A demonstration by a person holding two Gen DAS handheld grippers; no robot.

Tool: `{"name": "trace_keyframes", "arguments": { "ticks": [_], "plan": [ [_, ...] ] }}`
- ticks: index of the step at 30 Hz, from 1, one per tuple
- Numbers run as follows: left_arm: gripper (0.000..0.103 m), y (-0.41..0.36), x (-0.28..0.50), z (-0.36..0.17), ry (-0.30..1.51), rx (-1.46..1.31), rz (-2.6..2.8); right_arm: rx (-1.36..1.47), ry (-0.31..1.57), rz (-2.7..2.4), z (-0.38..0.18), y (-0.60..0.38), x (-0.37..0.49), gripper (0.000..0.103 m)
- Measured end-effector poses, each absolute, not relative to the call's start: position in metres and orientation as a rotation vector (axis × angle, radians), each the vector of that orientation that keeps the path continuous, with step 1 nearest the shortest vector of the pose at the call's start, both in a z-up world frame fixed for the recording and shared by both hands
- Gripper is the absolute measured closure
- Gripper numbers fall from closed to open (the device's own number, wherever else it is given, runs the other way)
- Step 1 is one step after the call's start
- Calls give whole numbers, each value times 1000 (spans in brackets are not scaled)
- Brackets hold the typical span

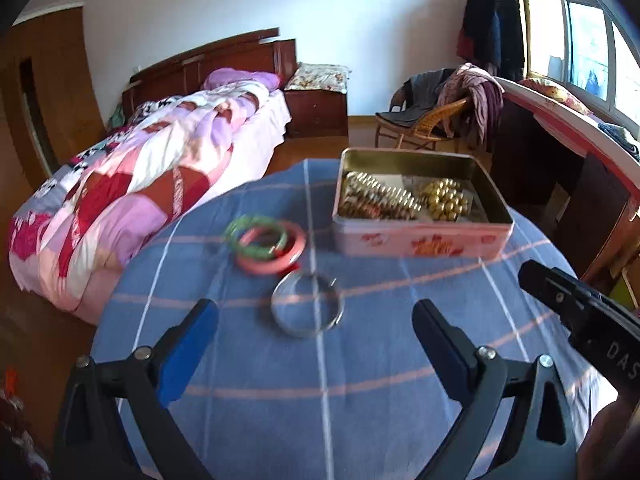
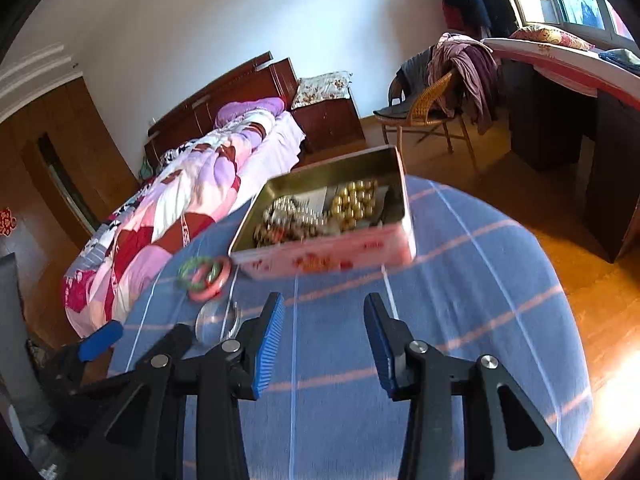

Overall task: Organize jewelry
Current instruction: 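Move both open tools back from the tin to the table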

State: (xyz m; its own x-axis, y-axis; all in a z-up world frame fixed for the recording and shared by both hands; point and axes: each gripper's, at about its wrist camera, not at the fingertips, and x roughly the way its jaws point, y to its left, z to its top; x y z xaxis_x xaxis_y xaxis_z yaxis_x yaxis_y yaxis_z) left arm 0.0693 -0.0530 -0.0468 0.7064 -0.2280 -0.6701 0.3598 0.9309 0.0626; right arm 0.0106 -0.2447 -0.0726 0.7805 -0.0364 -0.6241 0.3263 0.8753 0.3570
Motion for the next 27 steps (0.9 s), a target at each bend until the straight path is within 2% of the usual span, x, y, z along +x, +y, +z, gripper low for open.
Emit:
{"name": "trace_keyframes", "arguments": {
  "ticks": [6, 8, 10, 27],
  "plan": [
    [3, -27, 48, -52, 704, 193, -280, 475, 657, -219, -74, -226, -10, 58],
    [1, -18, 40, -52, 697, 179, -276, 462, 660, -219, -73, -218, -13, 43],
    [1, -11, 37, -52, 689, 173, -266, 448, 653, -221, -70, -212, -18, 37],
    [0, 32, 25, -48, 676, 134, -193, 359, 628, -148, -48, -173, -32, 36]
  ]
}}
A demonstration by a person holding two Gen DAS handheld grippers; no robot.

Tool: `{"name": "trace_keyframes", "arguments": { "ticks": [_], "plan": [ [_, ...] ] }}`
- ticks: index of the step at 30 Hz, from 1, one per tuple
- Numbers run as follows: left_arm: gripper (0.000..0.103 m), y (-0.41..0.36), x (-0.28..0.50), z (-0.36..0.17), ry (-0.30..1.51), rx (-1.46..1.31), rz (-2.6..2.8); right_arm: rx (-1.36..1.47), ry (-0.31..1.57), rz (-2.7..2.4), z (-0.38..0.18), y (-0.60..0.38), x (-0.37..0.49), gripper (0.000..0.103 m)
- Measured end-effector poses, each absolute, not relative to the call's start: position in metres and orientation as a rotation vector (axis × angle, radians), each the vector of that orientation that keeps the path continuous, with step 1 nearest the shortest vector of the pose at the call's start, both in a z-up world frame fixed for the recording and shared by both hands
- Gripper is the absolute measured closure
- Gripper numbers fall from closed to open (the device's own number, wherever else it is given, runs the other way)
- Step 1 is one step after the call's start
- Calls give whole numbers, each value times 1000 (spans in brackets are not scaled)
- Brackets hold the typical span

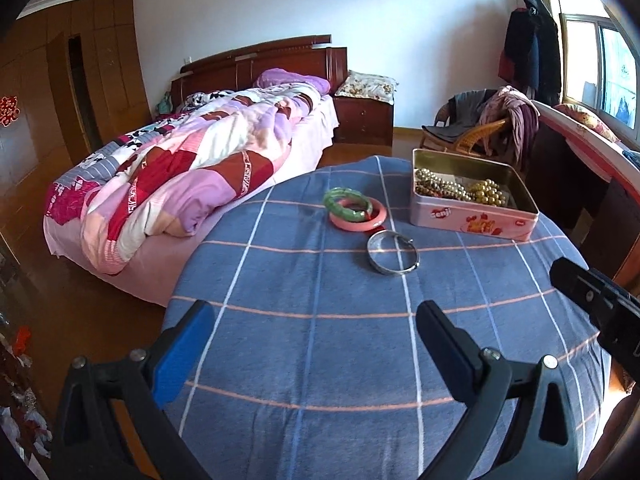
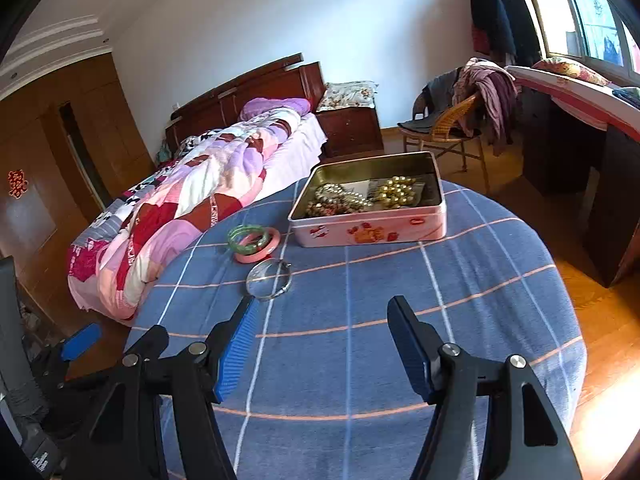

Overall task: Organize jewelry
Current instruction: 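Move both open tools back from the tin to the table, then grasp the silver bangle with the right tool while the left tool grasps the green jade bangle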

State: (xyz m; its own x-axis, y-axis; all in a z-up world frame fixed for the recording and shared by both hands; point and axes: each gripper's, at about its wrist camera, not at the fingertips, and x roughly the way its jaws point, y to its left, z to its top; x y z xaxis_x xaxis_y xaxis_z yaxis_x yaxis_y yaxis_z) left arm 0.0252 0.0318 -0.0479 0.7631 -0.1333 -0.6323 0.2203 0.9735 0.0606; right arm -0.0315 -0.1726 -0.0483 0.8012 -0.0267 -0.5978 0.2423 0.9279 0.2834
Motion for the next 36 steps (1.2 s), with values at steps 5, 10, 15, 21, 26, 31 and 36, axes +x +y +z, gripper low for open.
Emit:
{"name": "trace_keyframes", "arguments": {
  "ticks": [5, 10, 15, 21, 26, 31, 36],
  "plan": [
    [0, 38, 27, -50, 681, 129, -183, 347, 629, -131, -47, -165, -31, 36],
    [0, 44, 28, -48, 669, 91, -200, 325, 625, -121, -45, -160, -29, 36],
    [0, 47, 32, -55, 676, 96, -193, 298, 627, -115, -49, -156, -26, 36],
    [0, 56, 39, -76, 735, 79, -201, 287, 659, -101, -63, -155, -17, 37],
    [1, 60, 50, -85, 763, 60, -216, 283, 708, -47, -76, -152, 10, 37],
    [1, 64, 64, -87, 754, 81, -204, 269, 750, -38, -88, -154, 58, 51],
    [1, 70, 91, -85, 757, 65, -202, 239, 824, -30, -111, -148, 119, 59]
  ]
}}
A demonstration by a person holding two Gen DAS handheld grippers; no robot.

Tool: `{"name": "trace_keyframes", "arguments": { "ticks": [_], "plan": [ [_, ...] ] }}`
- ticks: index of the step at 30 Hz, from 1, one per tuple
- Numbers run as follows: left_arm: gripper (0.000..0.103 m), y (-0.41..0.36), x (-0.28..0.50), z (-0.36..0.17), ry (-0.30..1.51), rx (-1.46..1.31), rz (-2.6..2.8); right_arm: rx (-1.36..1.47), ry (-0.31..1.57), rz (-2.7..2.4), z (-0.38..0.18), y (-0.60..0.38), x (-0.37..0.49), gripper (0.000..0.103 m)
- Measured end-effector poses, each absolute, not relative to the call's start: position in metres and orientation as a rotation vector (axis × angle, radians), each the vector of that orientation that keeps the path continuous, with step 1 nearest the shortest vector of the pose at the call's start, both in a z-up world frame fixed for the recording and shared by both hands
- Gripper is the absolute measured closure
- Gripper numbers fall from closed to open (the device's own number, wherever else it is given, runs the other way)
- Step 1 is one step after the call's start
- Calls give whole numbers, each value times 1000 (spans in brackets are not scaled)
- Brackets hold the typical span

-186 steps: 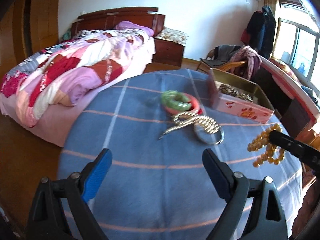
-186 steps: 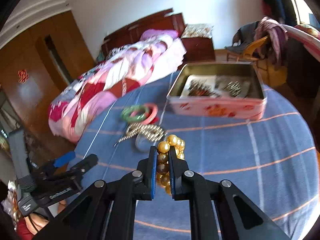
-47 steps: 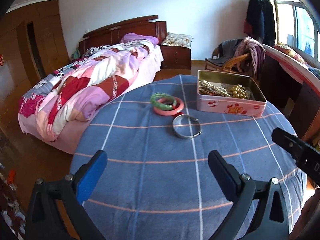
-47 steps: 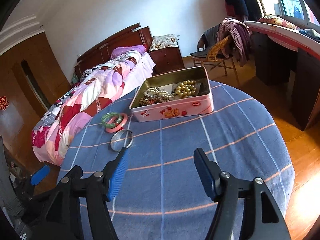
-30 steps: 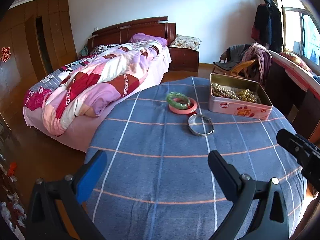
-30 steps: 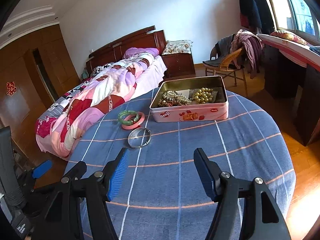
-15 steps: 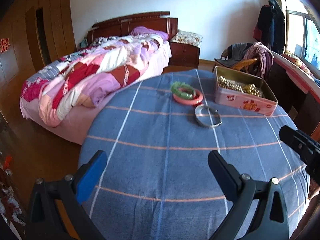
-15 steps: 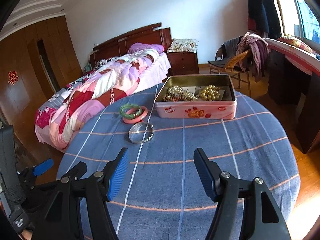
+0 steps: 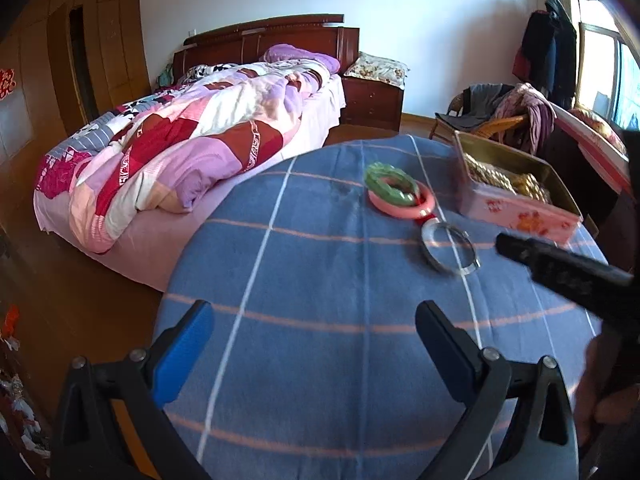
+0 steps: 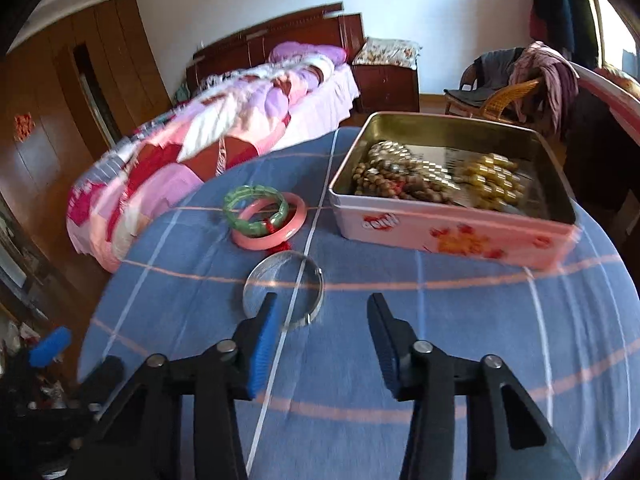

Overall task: Organize jewelry
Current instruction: 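Grasp the silver bangle with the right tool while the left tool grasps the green jade bangle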

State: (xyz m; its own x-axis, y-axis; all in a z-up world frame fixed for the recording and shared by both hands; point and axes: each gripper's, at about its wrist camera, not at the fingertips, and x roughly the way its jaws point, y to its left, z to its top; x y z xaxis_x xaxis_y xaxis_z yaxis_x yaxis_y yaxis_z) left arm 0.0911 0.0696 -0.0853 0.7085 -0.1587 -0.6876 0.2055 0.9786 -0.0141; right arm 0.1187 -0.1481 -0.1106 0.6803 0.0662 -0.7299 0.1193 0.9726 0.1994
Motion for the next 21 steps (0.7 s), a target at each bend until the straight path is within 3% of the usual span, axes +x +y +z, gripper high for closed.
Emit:
{"name": "trace_keyframes", "arguments": {
  "ticks": [6, 13, 21],
  "plan": [
    [2, 71, 129, -81, 756, 9, -212, 157, 883, -32, -126, -133, 155, 67],
    [2, 55, 162, -89, 768, 12, -227, 80, 900, -45, -137, -129, 162, 98],
    [2, 25, 214, -92, 822, -34, -321, 259, 848, -8, -123, -158, 130, 99]
  ]
}}
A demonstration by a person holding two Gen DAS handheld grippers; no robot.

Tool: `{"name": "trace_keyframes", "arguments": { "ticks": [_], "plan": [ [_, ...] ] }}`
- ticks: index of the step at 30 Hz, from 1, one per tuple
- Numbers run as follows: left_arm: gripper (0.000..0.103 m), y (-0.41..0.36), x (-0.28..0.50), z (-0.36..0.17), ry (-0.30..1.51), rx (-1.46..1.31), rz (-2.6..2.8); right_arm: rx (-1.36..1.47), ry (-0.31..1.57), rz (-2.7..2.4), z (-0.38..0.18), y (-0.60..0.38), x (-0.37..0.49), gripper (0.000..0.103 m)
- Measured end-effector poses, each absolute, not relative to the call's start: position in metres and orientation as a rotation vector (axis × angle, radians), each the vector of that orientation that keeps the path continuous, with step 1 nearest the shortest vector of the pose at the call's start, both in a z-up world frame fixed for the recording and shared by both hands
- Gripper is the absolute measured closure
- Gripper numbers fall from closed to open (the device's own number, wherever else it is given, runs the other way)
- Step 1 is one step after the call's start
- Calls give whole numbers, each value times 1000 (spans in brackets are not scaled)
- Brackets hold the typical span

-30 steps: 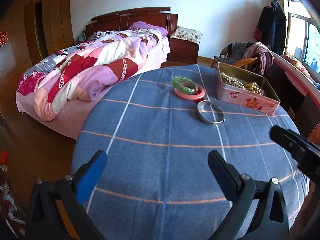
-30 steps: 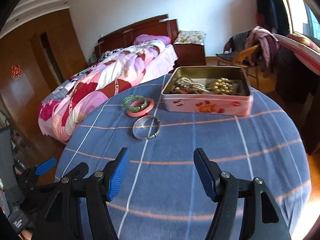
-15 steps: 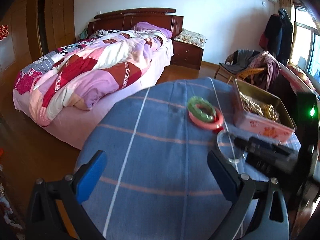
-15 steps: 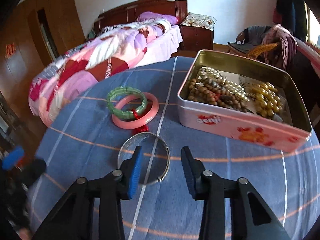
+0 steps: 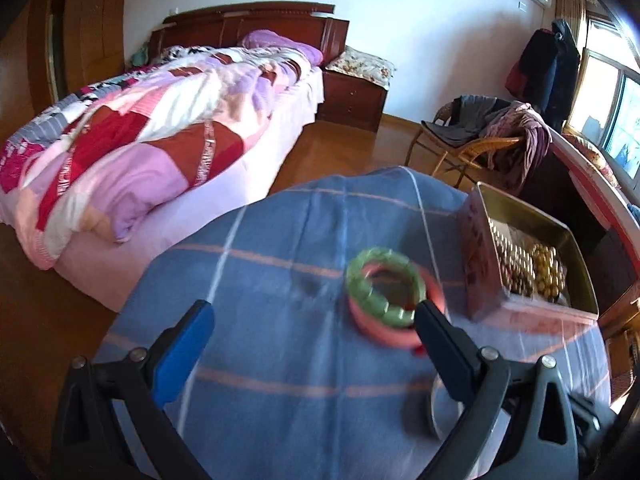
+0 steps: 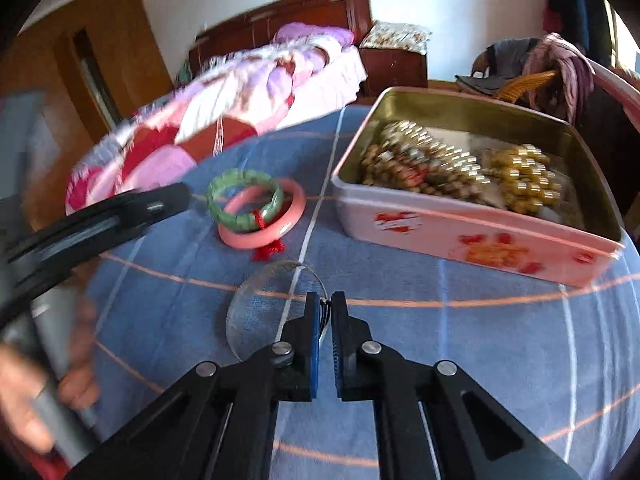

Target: Organize jewelry

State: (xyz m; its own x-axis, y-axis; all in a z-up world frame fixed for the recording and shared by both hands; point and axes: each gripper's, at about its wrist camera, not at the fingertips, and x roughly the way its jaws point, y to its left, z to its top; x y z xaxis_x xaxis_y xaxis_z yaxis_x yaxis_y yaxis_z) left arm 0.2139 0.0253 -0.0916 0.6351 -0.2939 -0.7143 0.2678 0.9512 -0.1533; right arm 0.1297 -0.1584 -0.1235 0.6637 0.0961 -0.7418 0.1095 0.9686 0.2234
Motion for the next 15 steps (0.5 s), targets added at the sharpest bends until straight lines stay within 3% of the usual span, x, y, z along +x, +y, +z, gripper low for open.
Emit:
{"name": "trace_keyframes", "arguments": {
  "ticks": [3, 5, 9, 11, 15],
  "plan": [
    [12, 13, 235, -101, 866, -47, -332, 287, 805, -24, -113, -169, 113, 99],
    [37, 5, 245, -111, 913, -48, -337, 286, 793, -39, -110, -174, 106, 99],
    [50, -11, 246, -118, 910, 33, -312, 306, 796, -47, -112, -186, 97, 99],
    [86, -18, 242, -118, 912, 60, -360, 314, 806, -51, -116, -190, 96, 100],
    [90, -14, 227, -115, 911, 72, -362, 352, 803, -50, -116, -196, 91, 100]
  ]
}}
